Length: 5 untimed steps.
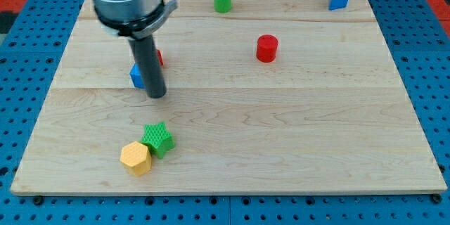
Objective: Separate the blue cube and red star from the red circle
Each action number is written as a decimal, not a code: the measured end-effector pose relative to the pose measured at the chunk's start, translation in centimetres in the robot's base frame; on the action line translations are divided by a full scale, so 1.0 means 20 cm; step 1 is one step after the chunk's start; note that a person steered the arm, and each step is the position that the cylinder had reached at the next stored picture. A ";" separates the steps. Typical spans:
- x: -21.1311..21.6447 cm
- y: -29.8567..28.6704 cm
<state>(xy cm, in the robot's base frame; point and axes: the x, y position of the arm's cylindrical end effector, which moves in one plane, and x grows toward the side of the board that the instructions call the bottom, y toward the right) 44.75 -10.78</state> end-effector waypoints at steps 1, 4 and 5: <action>-0.07 -0.12; -0.18 -0.36; -0.18 -0.35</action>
<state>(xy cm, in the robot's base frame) 41.13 -17.84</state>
